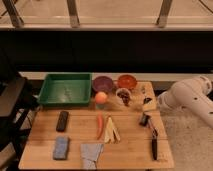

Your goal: Wipe red bowl with eraser

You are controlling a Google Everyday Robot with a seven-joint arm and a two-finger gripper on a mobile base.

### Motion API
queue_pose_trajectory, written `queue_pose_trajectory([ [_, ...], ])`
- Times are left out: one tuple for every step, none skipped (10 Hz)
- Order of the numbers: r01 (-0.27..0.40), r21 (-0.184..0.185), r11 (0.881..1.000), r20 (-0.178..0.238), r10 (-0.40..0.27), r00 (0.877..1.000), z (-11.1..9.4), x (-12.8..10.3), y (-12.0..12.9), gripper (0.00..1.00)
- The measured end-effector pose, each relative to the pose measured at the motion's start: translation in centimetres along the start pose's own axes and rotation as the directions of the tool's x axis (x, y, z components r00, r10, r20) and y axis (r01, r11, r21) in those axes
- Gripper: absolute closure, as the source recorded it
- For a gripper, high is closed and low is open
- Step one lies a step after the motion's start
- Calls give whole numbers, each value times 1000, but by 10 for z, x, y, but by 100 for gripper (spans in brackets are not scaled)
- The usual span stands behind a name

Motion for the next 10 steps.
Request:
queue_pose_trajectory([
  [0, 0, 1000, 0, 0, 1000, 0, 0, 0, 20],
  [3, 1, 1000, 1, -3, 1000, -1, -1, 0, 20],
  [13, 14, 1000, 7, -13, 1000, -2, -4, 1, 20],
  [12, 8, 1000, 12, -12, 1000, -1, -8, 8, 20],
  [18, -12, 1000, 29, -18, 999, 3, -12, 25, 20],
  [26, -38, 999, 48, -24, 999, 6, -12, 40, 20],
  [43, -67, 997, 64, -39, 997, 11, -13, 57, 20],
  [59, -90, 994, 73, -53, 996, 16, -13, 71, 20],
  [84, -131, 988, 88, -73, 993, 24, -13, 94, 20],
  [101, -155, 983, 96, -87, 992, 29, -11, 109, 20],
])
